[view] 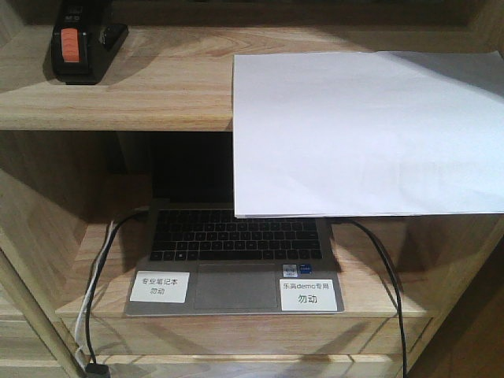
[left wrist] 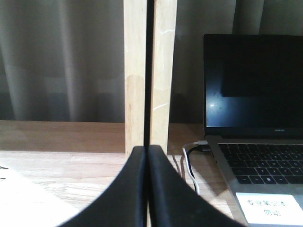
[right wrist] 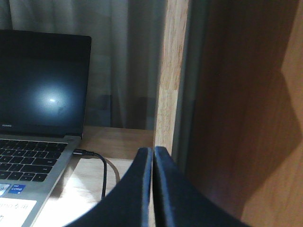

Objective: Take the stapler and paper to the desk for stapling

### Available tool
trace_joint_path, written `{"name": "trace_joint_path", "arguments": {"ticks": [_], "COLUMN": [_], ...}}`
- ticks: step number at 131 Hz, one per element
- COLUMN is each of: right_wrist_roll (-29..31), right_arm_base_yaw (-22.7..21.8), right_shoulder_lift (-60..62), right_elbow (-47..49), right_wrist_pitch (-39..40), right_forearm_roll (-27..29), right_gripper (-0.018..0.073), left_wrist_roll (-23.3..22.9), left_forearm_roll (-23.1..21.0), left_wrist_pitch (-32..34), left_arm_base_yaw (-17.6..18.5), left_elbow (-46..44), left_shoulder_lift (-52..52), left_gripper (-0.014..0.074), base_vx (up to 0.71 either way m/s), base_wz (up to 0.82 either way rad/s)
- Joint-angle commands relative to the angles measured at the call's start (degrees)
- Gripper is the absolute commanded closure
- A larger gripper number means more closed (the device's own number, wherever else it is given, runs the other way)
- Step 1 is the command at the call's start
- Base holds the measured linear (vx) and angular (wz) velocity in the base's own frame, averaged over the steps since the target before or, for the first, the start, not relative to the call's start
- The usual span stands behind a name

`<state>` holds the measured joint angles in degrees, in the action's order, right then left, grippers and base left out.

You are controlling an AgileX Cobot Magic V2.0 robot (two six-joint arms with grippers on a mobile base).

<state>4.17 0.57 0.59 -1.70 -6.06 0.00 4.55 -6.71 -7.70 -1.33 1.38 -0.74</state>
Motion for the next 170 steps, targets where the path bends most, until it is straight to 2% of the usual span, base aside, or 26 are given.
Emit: {"name": "trace_joint_path", "arguments": {"ticks": [1, 69, 93, 114, 129, 141, 170], "right_wrist_roll": [0.38, 0.38, 0.38, 0.38, 0.38, 0.38, 0.67], "right_arm_base_yaw": [-0.02, -0.02, -0.02, -0.02, -0.02, -0.02, -0.02], "right_shoulder_lift": [0.55, 0.56, 0.56, 0.56, 0.56, 0.56, 0.56], "right_elbow": [-0.12, -0.12, -0.12, -0.03, 0.11, 1.62, 14.96], "right_wrist_pitch": [4.06, 4.41, 7.14, 12.03, 20.97, 26.74, 24.91], "right_forearm_roll": [-0.52, -0.52, -0.52, -0.52, -0.52, -0.52, -0.52], "right_gripper": [0.0565, 0.0565, 0.0565, 0.0565, 0.0565, 0.0565, 0.0565], "left_wrist_roll": [-0.54, -0.48, -0.48, -0.48, -0.59, -0.59, -0.6], "left_forearm_roll": [-0.33, -0.33, -0.33, -0.38, -0.43, -0.62, -2.52], "left_wrist_pitch": [4.09, 4.25, 7.19, 16.85, 27.89, 33.58, 34.46], "left_arm_base_yaw": [0.16, 0.16, 0.16, 0.16, 0.16, 0.16, 0.16], "left_elbow": [0.58, 0.58, 0.58, 0.58, 0.29, -1.07, -11.97], "left_shoulder_lift": [-0.88, -0.88, -0.88, -0.88, -0.88, -0.88, -0.84], "left_gripper": [0.0603, 0.0603, 0.0603, 0.0603, 0.0603, 0.0603, 0.0603], "base_vx": [0.0, 0.0, 0.0, 0.0, 0.0, 0.0, 0.0], "base_wz": [0.0, 0.0, 0.0, 0.0, 0.0, 0.0, 0.0]}}
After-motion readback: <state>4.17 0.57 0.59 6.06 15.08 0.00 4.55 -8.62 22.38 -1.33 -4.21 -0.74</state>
